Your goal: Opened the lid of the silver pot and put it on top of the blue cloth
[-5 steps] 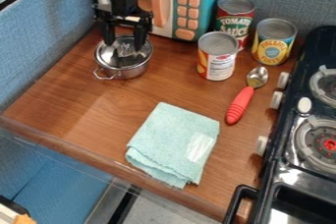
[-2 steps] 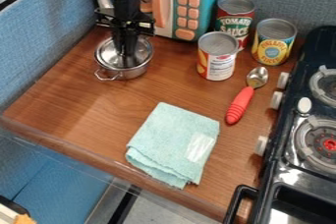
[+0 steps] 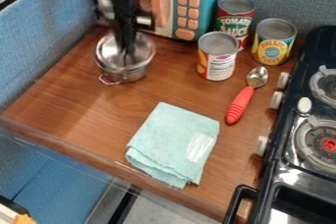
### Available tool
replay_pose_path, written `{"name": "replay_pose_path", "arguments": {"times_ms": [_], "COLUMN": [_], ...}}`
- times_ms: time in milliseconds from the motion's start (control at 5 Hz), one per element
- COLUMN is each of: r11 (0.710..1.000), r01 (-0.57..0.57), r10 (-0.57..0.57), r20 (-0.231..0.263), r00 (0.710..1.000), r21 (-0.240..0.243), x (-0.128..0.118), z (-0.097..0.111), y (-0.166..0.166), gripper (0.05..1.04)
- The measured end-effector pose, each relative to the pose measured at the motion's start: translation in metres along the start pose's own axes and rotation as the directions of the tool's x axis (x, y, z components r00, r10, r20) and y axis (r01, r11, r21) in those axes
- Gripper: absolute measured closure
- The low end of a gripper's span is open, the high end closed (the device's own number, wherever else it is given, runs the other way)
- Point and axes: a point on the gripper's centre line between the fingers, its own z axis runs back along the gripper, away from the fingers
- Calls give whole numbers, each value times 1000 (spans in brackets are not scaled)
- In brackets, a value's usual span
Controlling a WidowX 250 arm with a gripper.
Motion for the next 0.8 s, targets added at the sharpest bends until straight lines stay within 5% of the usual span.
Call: {"name": "replay_pose_path", "arguments": {"times_ms": [200, 400, 800], "r11": [999, 995, 977], "r01": [40, 94, 199], "r10": [-39, -93, -202], "r20": [44, 45, -28], "r00": [998, 995, 979], "r21": [-15, -37, -73], "x": [-18, -47, -115], "z": [25, 28, 6], "y": [-23, -55, -108], "gripper": [1029, 1029, 1029]}}
